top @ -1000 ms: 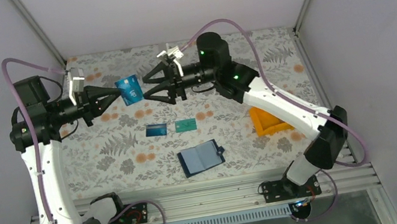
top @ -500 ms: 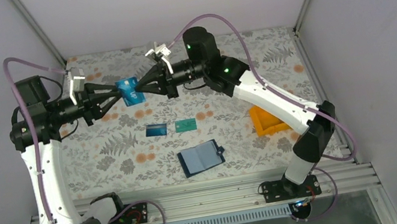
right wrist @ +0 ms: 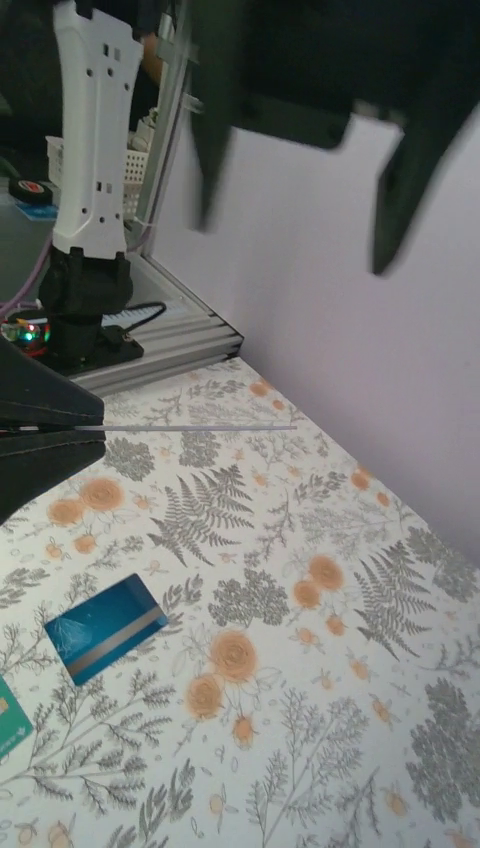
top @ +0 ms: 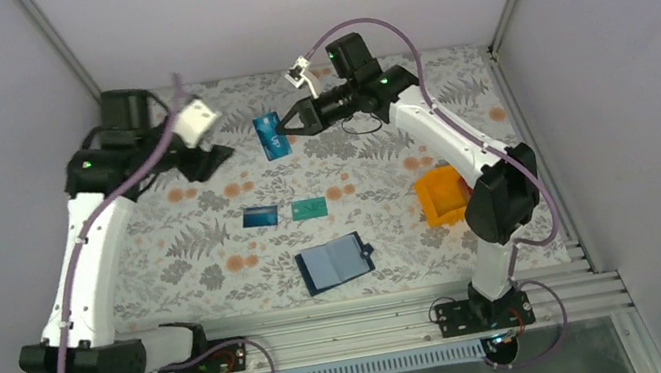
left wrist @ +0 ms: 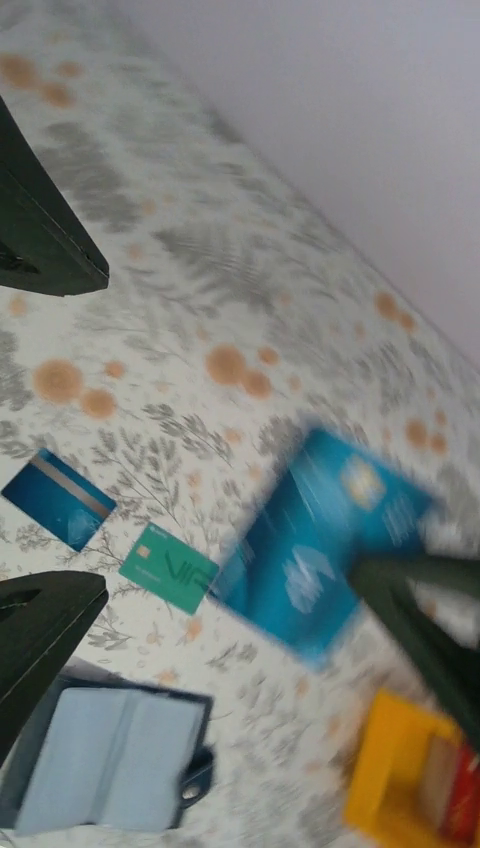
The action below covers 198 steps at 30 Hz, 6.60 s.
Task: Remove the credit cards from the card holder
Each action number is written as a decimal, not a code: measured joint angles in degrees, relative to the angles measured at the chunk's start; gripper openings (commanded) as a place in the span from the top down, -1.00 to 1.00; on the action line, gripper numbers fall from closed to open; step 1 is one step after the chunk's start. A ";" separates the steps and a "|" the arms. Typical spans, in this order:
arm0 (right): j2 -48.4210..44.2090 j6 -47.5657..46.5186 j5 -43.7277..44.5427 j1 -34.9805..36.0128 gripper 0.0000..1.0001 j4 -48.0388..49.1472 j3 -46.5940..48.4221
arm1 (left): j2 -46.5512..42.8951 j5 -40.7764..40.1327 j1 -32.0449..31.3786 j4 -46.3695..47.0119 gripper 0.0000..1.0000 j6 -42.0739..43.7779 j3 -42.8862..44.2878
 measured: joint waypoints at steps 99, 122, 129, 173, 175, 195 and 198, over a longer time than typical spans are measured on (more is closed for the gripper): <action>-32.94 -7.74 33.07 -12.20 -0.99 7.52 -26.71 | 19.89 -52.98 -31.23 36.57 0.95 26.80 -39.19; -32.94 -8.41 30.93 -12.90 -0.99 7.54 -26.73 | 21.49 -54.16 -31.65 33.66 0.60 21.09 -37.59; -32.94 -8.46 30.62 -13.14 -0.99 7.54 -26.73 | 21.49 -51.76 -31.89 31.85 0.32 20.44 -37.55; -17.20 10.91 34.56 9.18 -0.80 -1.38 -54.80 | 8.57 17.11 -16.52 38.34 -0.96 -57.70 -54.88; -16.09 11.02 32.15 9.18 -0.79 -0.46 -55.76 | 9.09 17.84 -16.52 40.09 -0.96 -59.32 -56.02; -10.27 12.17 15.15 9.16 -0.38 11.58 -55.91 | 18.58 24.74 -22.23 49.35 -0.46 -63.34 -54.75; -9.99 12.57 14.73 9.16 -0.38 11.91 -55.87 | 19.80 23.56 -23.65 49.03 0.08 -62.66 -53.22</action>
